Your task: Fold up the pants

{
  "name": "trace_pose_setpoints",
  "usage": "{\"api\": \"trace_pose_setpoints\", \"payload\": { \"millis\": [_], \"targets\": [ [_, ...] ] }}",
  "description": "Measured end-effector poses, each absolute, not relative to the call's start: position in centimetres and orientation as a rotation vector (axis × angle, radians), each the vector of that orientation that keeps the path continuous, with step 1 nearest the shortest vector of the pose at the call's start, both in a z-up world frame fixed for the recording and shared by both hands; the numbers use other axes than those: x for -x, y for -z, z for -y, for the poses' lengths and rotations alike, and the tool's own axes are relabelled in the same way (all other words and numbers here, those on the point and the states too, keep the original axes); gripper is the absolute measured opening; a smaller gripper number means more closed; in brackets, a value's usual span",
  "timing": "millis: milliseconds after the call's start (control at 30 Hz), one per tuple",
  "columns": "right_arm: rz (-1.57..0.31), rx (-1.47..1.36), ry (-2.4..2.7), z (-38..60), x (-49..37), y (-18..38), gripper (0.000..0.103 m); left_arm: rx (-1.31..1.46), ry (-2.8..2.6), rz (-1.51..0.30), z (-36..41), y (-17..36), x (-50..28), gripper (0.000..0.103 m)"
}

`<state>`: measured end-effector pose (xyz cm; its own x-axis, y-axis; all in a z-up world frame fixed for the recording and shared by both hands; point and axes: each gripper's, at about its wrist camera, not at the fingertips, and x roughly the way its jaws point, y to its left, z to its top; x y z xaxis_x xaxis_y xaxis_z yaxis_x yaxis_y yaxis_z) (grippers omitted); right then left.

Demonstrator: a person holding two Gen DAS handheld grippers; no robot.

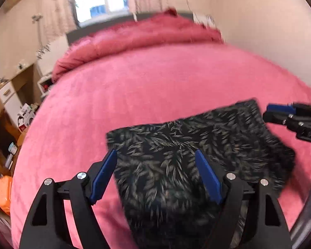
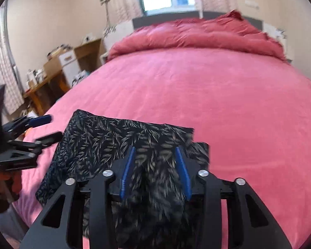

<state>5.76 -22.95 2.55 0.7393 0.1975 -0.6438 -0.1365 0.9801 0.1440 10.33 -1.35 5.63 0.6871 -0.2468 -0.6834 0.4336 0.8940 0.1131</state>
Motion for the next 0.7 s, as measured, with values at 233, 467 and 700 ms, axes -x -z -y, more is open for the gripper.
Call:
{"api": "trace_pose_setpoints", "payload": {
  "millis": [233,467,700],
  "targets": [
    [-0.818,-0.087,-0.197,23.3,-10.5,0.1,0.026,-0.234,0.318,-0.819,1.6,-1.6,-15.8,0.088],
    [-0.801,-0.082,-0.162,23.1,-12.4,2.0,0.023,-0.159,0.273,-0.805,1.0,0.5,-17.8,0.101],
    [-0.731,-0.051,-0.143,22.6,-10.8,1.7,0.024,-0.154,0.270,-0.799,0.7,0.4,-17.6,0.101]
  ]
}}
